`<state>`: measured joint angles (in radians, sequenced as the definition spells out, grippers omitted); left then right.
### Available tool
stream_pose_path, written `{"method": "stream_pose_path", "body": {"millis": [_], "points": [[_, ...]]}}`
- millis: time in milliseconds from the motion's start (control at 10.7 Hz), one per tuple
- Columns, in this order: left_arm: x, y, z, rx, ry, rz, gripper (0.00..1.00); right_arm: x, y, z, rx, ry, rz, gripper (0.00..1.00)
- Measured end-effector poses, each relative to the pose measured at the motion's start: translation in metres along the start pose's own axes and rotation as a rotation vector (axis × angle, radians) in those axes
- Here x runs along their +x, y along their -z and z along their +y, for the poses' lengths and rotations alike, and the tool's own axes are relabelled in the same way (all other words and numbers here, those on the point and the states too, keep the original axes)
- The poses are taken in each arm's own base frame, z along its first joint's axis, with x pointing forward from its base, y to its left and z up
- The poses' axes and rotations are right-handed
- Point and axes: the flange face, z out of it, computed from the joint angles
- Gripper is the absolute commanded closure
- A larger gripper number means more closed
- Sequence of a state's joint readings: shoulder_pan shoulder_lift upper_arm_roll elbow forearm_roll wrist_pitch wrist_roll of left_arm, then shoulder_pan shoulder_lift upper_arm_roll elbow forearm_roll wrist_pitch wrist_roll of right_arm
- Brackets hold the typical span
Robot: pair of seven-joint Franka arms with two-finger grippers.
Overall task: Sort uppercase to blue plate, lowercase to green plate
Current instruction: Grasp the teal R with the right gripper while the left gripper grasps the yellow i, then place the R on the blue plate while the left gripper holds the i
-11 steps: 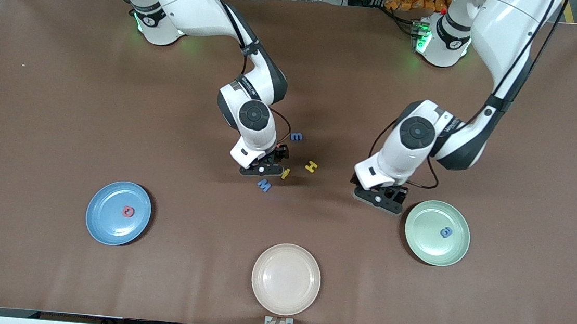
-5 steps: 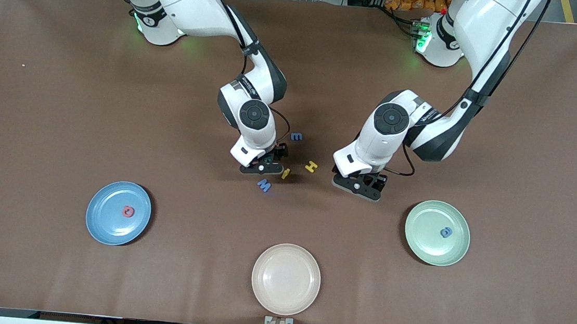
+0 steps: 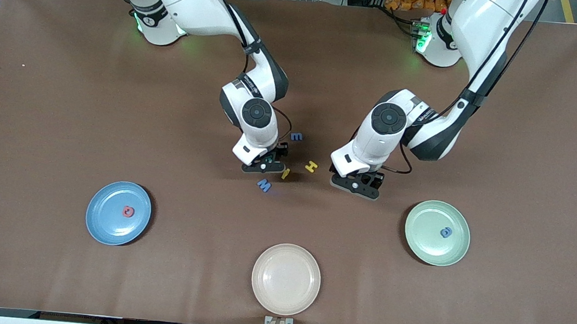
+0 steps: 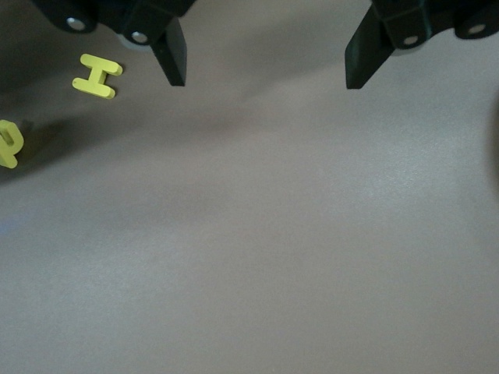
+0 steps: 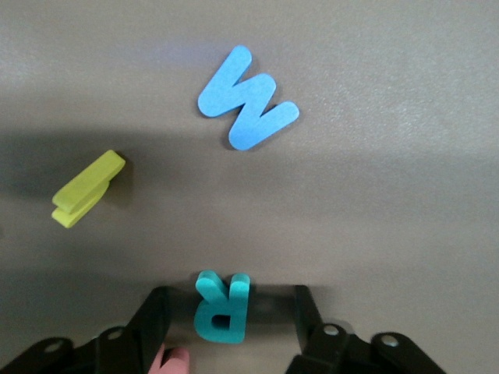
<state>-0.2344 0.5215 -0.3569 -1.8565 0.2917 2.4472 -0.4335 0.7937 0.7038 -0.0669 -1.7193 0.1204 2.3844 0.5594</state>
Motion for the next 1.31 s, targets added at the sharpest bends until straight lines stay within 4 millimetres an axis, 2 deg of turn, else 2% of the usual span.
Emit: {"method": "stream_pose_path", "body": {"millis": [374, 561, 654, 747, 934, 1121, 1308], "points": [[-0.001, -0.007, 0.0, -0.002, 0.001, -0.009, 0.13, 0.002, 0.007, 0.0, 0.005, -0.008, 0.011, 1.0], [-0.002, -0.007, 0.005, -0.004, -0.005, -0.009, 0.17, 0.017, 0.028, 0.016, 0.013, -0.043, 0.033, 1.0], [-0.001, -0.007, 0.013, -0.009, -0.016, -0.006, 0.17, 0.03, 0.048, 0.035, 0.014, -0.072, 0.033, 1.0], [-0.001, -0.006, 0.027, -0.016, -0.034, -0.001, 0.16, 0.046, 0.071, 0.061, 0.017, -0.093, 0.031, 1.0], [-0.001, -0.007, 0.074, -0.041, -0.096, 0.016, 0.18, 0.078, 0.105, 0.133, 0.022, -0.086, 0.03, 1.0], [-0.003, -0.008, 0.129, -0.055, -0.185, 0.044, 0.2, 0.11, 0.111, 0.228, 0.014, -0.039, 0.04, 1.0], [-0.008, -0.015, 0.164, -0.078, -0.236, 0.064, 0.26, 0.13, 0.113, 0.326, -0.03, 0.019, 0.052, 1.0]]}}
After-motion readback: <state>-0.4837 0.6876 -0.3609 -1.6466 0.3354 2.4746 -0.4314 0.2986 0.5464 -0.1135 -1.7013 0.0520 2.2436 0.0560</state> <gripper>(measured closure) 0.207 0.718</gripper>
